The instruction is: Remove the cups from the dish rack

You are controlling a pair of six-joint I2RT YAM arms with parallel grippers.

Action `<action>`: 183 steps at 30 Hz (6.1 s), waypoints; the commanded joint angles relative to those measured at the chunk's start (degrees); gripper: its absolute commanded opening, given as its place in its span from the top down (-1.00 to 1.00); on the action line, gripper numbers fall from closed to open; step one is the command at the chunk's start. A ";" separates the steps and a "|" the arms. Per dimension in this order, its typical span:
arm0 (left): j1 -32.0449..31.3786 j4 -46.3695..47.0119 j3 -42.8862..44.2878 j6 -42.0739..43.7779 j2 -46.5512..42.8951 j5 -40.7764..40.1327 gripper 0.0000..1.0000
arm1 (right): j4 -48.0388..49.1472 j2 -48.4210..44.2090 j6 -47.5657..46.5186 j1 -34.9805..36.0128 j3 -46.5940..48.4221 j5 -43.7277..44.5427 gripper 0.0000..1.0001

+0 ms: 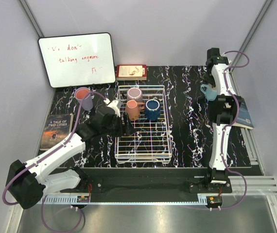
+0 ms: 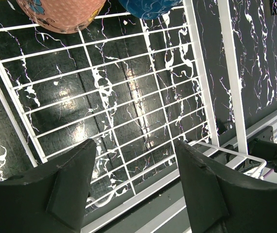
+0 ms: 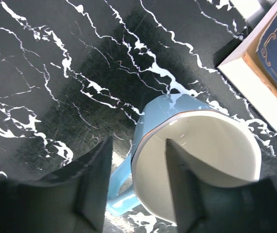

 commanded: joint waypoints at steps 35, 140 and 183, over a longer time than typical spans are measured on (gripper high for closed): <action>0.33 -9.08 25.23 9.52 16.08 -21.01 -0.98 | 36.79 -80.12 -5.46 37.63 -77.86 4.58 -1.00; 3.76 51.65 0.11 -9.36 0.63 14.67 1.00 | 71.49 -102.10 15.26 39.39 -109.67 -31.34 -0.45; 3.67 70.85 -2.20 -25.20 12.93 32.52 0.97 | 87.60 -90.23 17.13 39.39 -108.72 -43.31 1.00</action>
